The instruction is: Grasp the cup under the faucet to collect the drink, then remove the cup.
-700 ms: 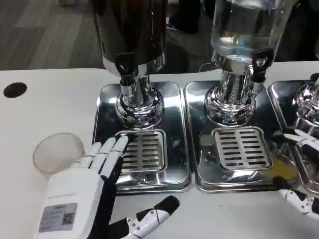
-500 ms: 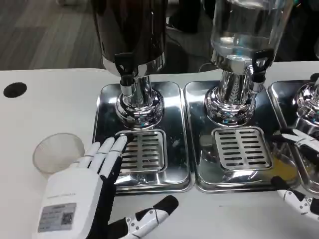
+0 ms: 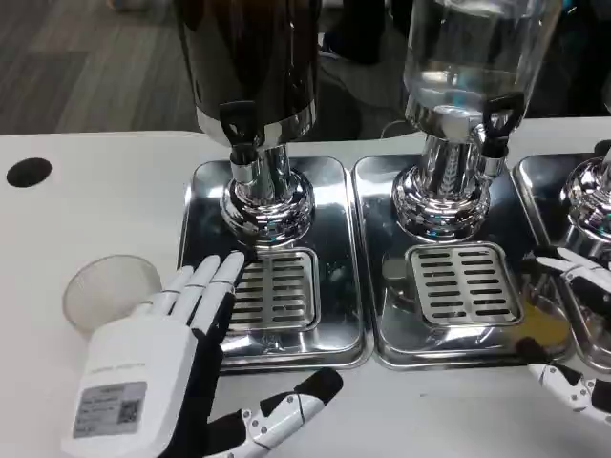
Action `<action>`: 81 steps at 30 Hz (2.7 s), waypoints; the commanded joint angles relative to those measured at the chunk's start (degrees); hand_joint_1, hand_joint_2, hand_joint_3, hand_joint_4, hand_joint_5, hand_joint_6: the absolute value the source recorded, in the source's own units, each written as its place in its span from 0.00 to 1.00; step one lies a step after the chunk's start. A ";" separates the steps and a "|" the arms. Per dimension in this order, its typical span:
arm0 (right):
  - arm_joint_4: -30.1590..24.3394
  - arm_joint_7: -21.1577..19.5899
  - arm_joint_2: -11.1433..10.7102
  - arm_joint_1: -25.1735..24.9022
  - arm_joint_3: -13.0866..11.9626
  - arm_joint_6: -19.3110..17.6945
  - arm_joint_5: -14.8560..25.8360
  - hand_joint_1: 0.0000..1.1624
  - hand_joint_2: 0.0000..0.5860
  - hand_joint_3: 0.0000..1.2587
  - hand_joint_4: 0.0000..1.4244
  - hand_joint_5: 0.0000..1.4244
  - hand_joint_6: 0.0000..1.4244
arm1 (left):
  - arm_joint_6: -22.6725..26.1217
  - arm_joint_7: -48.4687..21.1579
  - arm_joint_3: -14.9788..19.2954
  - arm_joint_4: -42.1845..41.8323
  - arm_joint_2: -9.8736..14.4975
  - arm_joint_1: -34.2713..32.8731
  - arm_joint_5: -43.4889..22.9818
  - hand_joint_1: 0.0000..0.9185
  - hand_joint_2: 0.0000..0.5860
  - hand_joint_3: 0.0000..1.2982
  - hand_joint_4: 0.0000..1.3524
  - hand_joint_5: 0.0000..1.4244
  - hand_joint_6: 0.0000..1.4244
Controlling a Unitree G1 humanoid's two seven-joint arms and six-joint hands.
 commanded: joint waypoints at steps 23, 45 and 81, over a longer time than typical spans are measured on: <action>-1.60 0.10 2.57 3.54 -2.11 -0.93 2.44 0.62 0.54 0.23 0.11 0.12 0.04 | 4.30 -1.14 7.90 -4.16 -1.38 1.45 -2.05 0.00 0.06 0.10 0.02 0.10 0.21; 5.28 -0.17 1.88 5.71 -2.97 -6.91 3.88 0.61 0.55 0.23 0.11 0.11 0.04 | 15.25 -10.38 22.76 3.63 2.45 -7.70 -8.08 0.06 0.08 0.11 0.07 0.19 0.40; 8.57 1.34 0.96 9.06 -5.01 -13.21 6.46 0.60 0.57 0.23 0.11 0.12 0.04 | 26.55 -13.64 7.11 21.35 9.88 -27.00 0.01 0.28 0.09 0.08 0.09 0.30 0.51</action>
